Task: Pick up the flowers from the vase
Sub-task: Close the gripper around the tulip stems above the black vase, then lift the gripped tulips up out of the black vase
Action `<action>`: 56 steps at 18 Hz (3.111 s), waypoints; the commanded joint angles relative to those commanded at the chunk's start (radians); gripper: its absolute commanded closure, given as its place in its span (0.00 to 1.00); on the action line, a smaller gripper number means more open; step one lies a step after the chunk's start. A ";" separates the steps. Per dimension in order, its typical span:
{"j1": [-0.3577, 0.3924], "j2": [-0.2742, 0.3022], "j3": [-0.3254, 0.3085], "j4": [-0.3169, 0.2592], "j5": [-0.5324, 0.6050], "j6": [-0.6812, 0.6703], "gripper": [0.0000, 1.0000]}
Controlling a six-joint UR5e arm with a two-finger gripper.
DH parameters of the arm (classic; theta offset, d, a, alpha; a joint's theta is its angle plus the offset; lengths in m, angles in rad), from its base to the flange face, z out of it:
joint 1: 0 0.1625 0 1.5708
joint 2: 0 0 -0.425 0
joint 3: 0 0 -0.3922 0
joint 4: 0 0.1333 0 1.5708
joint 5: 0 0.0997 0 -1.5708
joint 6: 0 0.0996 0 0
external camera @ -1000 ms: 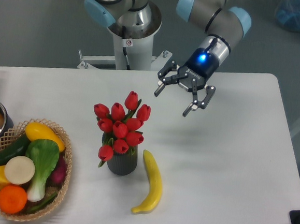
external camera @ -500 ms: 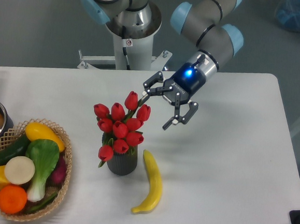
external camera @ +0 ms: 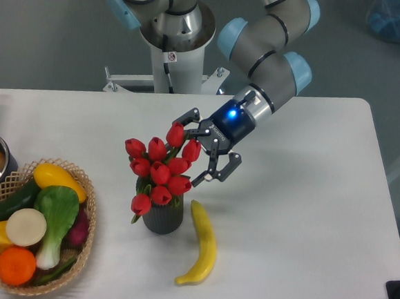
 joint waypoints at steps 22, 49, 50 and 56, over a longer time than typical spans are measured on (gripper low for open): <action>-0.045 -0.046 0.084 0.000 0.000 -0.089 0.32; -0.025 -0.029 0.087 0.011 -0.055 -0.144 0.63; -0.025 -0.029 0.087 0.011 -0.055 -0.144 0.63; -0.023 -0.005 0.110 0.011 -0.092 -0.173 0.63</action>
